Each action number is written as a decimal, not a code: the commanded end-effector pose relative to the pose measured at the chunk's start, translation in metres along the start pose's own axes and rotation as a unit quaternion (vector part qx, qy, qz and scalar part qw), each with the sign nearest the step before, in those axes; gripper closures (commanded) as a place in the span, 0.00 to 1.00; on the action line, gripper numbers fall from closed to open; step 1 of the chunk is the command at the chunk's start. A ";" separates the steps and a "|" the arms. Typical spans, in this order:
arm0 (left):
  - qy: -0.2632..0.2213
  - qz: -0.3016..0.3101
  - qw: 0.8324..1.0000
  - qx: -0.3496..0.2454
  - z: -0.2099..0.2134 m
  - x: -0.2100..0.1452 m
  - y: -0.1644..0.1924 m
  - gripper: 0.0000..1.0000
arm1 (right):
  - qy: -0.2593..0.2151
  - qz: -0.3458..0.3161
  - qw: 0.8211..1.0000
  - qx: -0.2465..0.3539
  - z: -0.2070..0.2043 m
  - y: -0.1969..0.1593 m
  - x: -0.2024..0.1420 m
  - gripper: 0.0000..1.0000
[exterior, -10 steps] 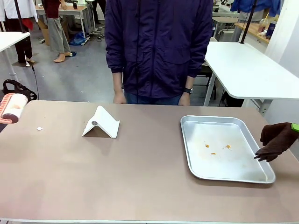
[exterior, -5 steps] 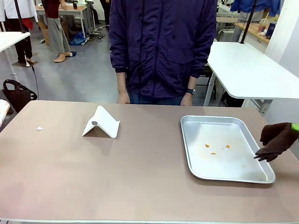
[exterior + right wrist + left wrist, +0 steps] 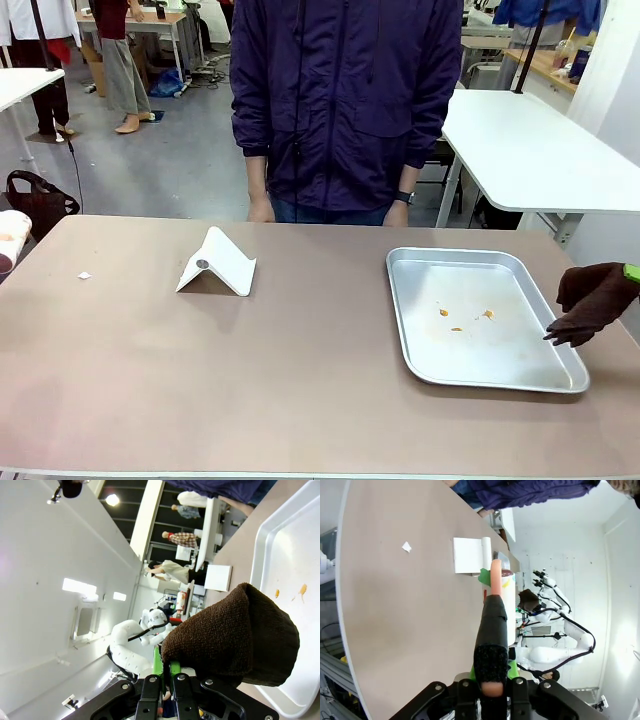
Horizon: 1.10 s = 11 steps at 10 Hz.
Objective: Clean the surface of the table.
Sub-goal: If a person points to the right, clean the right side of the table with your right hand, and if they point to the left, clean the left side with your left hand.
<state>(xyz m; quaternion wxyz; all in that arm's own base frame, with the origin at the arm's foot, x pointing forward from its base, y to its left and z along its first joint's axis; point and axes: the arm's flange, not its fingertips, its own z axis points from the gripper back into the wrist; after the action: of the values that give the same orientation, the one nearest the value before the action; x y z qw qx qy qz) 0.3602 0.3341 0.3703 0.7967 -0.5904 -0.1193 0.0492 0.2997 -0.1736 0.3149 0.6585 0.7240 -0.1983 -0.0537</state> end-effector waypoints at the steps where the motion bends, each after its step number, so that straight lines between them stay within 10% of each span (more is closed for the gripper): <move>1: 0.000 0.027 0.998 0.060 -0.018 0.027 -0.009 0.78 | 0.000 -0.003 1.000 -0.002 0.000 0.006 0.000 1.00; 5: -0.017 0.048 0.979 0.195 -0.059 0.090 -0.004 0.78 | 0.000 -0.003 1.000 -0.002 0.000 0.006 0.000 1.00; 11: 0.007 0.047 0.965 0.258 -0.073 0.095 0.018 0.78 | 0.000 -0.003 1.000 -0.002 0.000 0.006 0.000 1.00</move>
<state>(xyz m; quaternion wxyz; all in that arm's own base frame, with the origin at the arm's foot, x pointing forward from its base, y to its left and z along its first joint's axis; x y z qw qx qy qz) 0.4763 0.2940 0.3482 0.9163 -0.3767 -0.0806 0.1097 0.2997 -0.1737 0.3150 0.6585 0.7240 -0.1984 -0.0537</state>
